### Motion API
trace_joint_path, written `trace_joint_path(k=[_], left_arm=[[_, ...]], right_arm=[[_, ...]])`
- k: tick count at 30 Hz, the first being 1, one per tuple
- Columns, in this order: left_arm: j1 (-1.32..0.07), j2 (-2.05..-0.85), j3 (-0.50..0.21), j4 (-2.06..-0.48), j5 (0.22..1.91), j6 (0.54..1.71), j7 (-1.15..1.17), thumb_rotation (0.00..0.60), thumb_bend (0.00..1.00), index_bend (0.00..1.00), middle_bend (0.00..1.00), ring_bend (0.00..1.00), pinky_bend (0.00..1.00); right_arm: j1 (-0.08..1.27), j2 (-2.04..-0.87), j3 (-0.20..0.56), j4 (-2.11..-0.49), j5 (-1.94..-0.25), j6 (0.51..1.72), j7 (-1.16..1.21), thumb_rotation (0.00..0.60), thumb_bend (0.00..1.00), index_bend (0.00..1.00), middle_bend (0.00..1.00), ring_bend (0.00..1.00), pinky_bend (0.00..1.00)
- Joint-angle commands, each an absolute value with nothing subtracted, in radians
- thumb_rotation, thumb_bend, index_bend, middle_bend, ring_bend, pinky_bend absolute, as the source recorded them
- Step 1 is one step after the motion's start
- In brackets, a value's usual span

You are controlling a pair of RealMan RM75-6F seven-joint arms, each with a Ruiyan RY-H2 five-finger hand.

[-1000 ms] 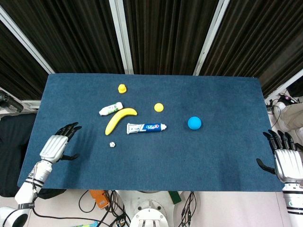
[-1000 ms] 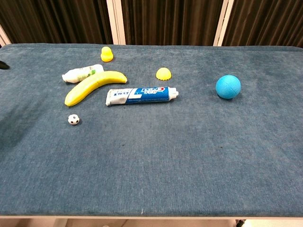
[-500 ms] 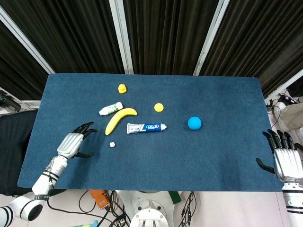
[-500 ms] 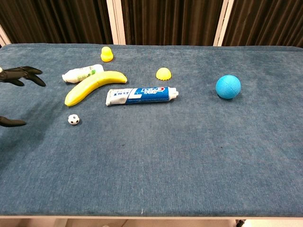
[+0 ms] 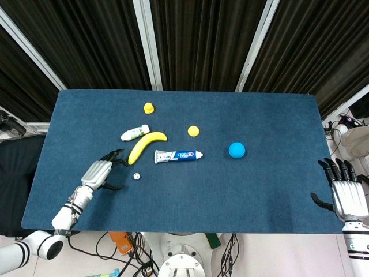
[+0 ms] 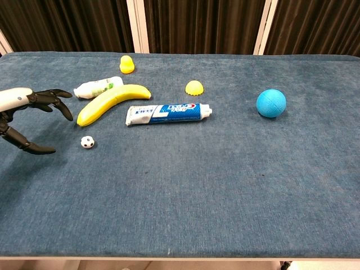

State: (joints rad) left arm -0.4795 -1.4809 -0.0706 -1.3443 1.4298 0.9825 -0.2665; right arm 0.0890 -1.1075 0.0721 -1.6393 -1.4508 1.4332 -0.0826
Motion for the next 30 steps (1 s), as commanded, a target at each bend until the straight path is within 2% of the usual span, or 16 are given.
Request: trace_joint_path(k=[1,16,30], left_arm=[[-0.491,-1.501,-0.069,-1.318,1.421,0.967,-0.263,0.600,0.14,0.35,0.00,0.00,0.12],[-0.530,-1.546,-0.078,-1.292,1.413,0.954,-0.258,0.600,0.14,0.43,0.01,0.00,0.12],[-0.578,-1.565,-0.095,-1.321,1.376,0.913,-0.178,0.600,0.16,0.45,0.01,0.00,0.12]], right_arm=[[0.090,-1.107,0.071,-1.640,-1.450,1.431,-0.082,0.600,0.35,0.19,0.16,0.09,0.00],[0.094,-1.106,0.072,-1.644,-1.440,1.422,-0.090,0.600,0.35,0.19,0.16,0.09,0.00],[0.096,-1.106,0.072,-1.645,-1.435,1.417,-0.094,0.600,0.35,0.19,0.16,0.09,0.00]])
